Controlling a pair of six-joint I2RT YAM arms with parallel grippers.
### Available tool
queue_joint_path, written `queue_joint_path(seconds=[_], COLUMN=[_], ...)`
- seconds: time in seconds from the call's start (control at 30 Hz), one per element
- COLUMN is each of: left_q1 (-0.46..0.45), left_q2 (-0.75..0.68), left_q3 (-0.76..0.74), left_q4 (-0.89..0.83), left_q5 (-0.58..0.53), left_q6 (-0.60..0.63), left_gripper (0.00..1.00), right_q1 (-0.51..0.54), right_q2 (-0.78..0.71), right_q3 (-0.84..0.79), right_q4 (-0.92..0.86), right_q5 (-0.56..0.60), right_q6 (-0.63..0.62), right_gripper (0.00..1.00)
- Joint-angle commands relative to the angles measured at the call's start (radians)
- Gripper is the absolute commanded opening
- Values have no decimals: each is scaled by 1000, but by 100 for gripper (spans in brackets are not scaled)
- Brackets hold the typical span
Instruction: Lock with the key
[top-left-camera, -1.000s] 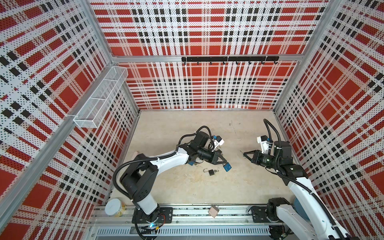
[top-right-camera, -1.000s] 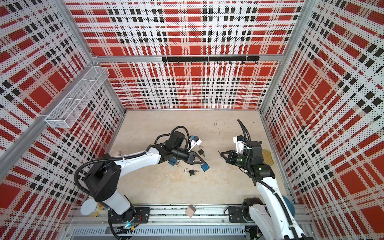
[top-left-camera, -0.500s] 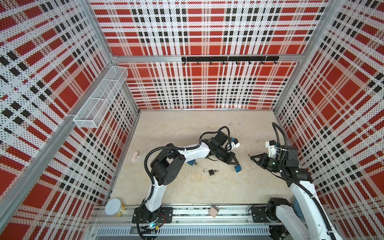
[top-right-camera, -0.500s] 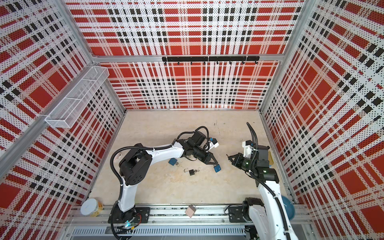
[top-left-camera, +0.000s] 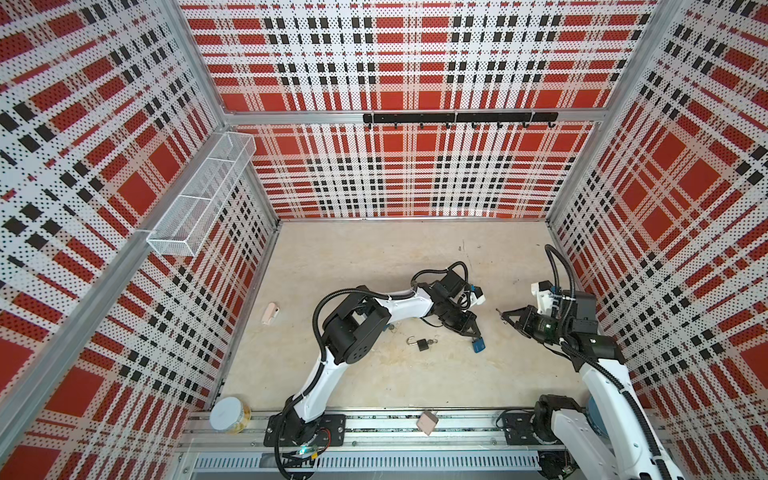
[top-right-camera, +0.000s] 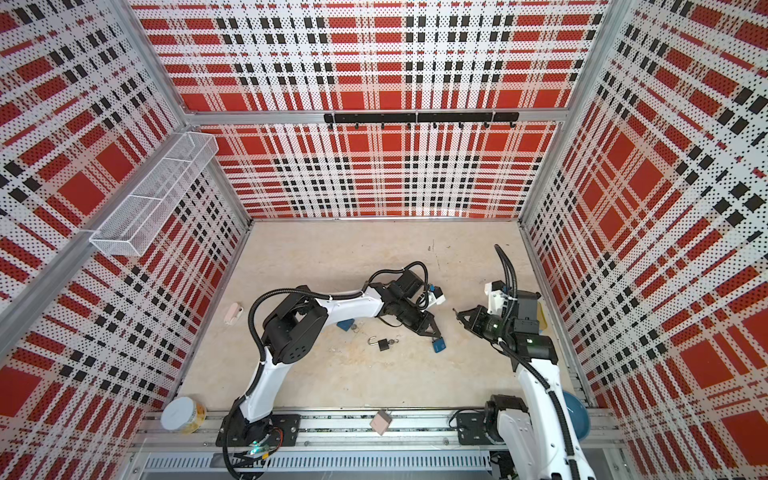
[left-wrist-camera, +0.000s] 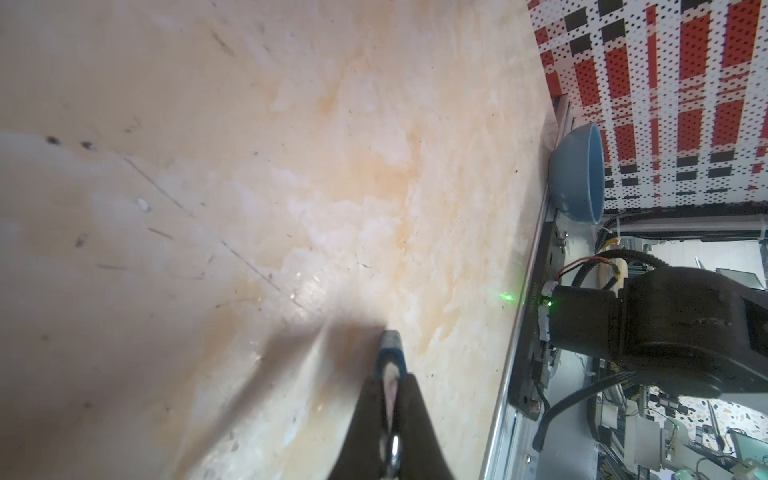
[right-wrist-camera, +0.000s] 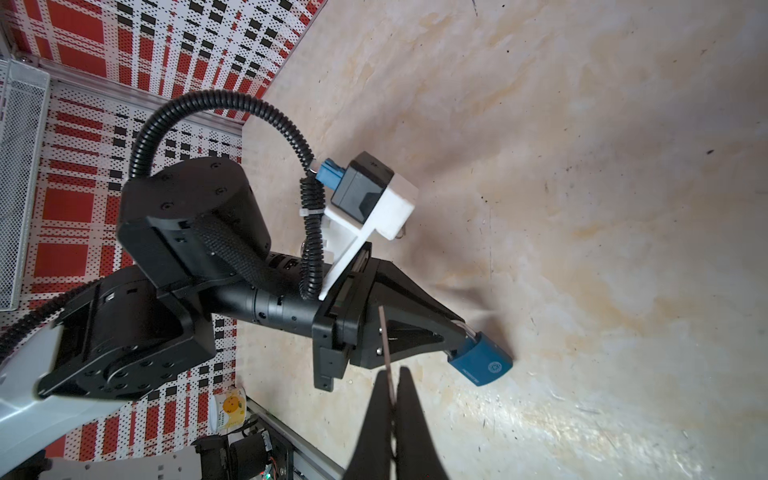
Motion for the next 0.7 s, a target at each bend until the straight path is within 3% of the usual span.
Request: queue_joint_path(seconds=[0.0,0.2,0.33,0.67], left_q1=[-15,-25,-24,-14], left_q2=[19,32,29,2], left_q3=[35,36,22,-13], left_q4=[9,14,25,72], left_q5=[0,-24,-50,-81], left_q6=[-4,-18,-28,-54], left_gripper=[0,2,23,38], right_q1=[-3,-3,-4,-3], right_q2=[11,15,3,-38], right_q3=[-17,-31,-39,-61], right_q4=[38,47,40,3], right_q5=[-17,-15,-5,35], right_q6=[-23,-14,-12,-13], right_gripper=[0,0,0,0])
